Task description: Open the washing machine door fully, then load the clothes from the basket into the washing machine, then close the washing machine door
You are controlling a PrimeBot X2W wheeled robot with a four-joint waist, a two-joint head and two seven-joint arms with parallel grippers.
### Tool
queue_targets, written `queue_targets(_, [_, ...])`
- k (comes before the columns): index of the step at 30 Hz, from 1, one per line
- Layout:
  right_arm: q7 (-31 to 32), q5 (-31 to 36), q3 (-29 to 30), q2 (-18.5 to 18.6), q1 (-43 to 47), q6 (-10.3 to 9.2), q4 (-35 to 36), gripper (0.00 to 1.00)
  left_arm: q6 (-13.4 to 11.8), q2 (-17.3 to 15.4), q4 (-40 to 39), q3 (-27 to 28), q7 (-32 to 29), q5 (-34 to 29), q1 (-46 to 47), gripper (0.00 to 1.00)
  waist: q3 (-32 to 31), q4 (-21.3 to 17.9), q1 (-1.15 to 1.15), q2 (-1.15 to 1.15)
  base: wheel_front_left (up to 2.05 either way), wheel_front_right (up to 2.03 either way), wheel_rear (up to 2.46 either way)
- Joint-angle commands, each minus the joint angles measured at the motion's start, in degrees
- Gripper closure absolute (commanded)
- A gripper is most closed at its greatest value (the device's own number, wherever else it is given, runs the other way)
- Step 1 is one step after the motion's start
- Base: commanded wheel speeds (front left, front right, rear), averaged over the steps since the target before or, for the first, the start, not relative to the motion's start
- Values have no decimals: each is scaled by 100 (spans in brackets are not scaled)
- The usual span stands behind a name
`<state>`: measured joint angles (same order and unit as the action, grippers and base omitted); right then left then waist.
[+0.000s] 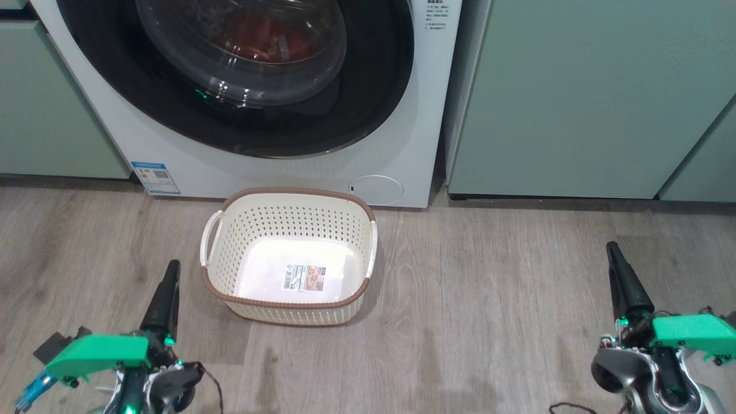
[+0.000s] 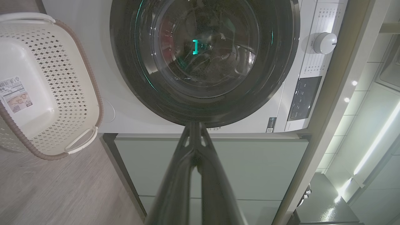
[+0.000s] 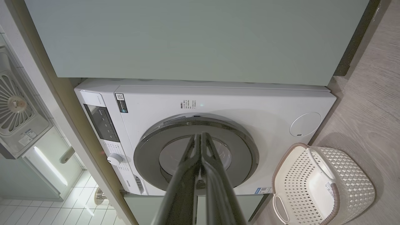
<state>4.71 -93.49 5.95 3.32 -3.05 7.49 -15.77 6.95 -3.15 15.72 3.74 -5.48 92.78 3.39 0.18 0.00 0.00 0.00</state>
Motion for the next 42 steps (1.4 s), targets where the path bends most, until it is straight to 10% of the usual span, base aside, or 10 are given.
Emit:
queue_targets(1, [58, 9, -92, 63, -300, 0, 183, 100, 54, -31, -169, 200, -38, 4, 273, 100, 0, 0, 0, 0, 0, 0, 0])
queue_targets(42, [109, 61, -29, 19, -306, 0, 179, 100, 54, -6, -168, 236, -68, -27, 277, 100, 0, 0, 0, 0, 0, 0, 0])
